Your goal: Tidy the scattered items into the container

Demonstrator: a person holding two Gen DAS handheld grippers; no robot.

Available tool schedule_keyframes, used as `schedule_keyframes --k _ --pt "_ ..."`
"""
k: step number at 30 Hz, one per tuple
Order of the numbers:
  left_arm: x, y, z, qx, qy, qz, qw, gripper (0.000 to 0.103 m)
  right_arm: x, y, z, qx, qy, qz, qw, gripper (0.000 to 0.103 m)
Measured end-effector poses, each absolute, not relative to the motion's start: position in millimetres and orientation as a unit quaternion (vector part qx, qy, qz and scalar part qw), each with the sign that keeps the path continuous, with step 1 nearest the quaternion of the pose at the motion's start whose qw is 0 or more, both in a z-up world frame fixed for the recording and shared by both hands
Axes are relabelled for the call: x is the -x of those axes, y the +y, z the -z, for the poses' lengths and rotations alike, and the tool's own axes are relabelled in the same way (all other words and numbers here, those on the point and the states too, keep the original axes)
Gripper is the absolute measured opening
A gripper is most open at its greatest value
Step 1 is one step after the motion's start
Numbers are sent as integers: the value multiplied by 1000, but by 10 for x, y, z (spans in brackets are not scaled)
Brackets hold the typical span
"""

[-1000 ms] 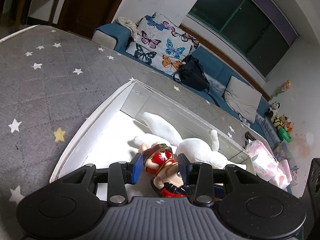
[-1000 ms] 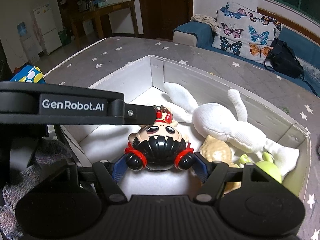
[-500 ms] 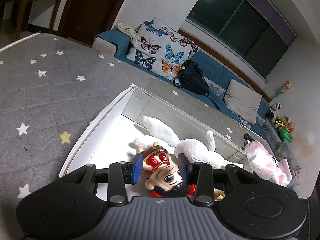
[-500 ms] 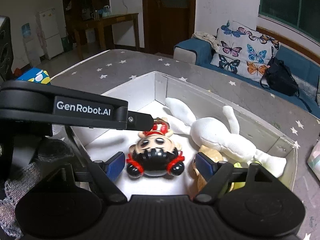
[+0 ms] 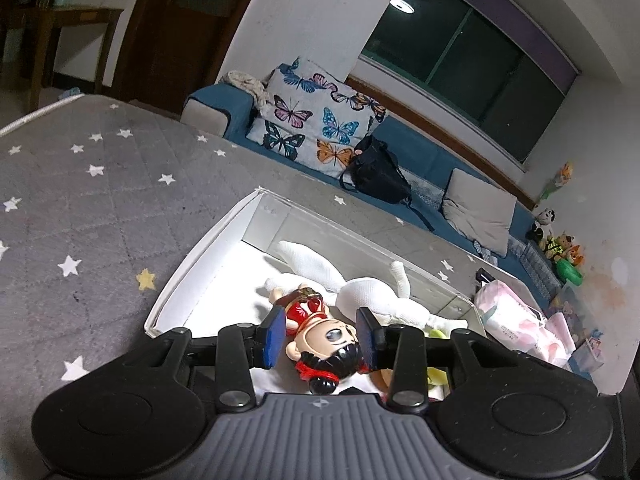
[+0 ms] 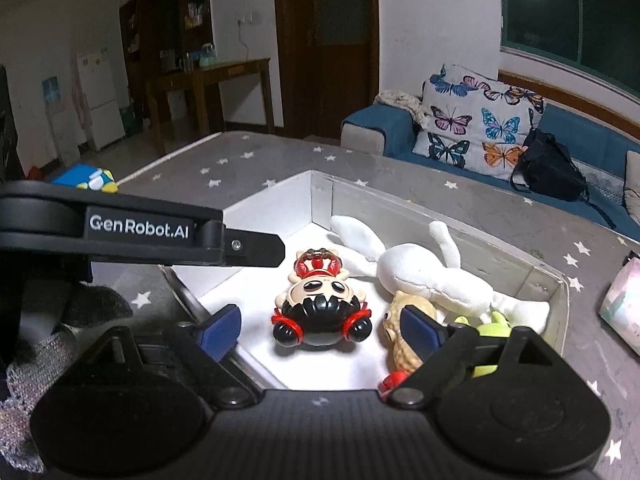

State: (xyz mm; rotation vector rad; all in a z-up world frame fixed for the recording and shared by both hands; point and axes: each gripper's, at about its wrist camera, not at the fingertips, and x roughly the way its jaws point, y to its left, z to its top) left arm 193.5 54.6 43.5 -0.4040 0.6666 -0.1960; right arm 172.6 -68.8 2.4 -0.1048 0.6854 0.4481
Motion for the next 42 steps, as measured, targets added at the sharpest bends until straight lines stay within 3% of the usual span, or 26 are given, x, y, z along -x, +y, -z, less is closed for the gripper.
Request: schedule_keyframes --k 4,12,25,42 --pt "-1813 517 -477 186 320 97 924 41 -1630 -738 -56 46 323 -211 921 98" --pt "-1587 489 -533 171 307 92 932 41 -1459 -819 -98 29 311 -203 928 103" --pt "-1251 345 -530 110 291 69 948 41 -1126 -833 -128 28 271 -186 944 103" --pt "-1011 280 -452 93 291 62 950 41 -908 -974 -24 5 277 -171 945 103"
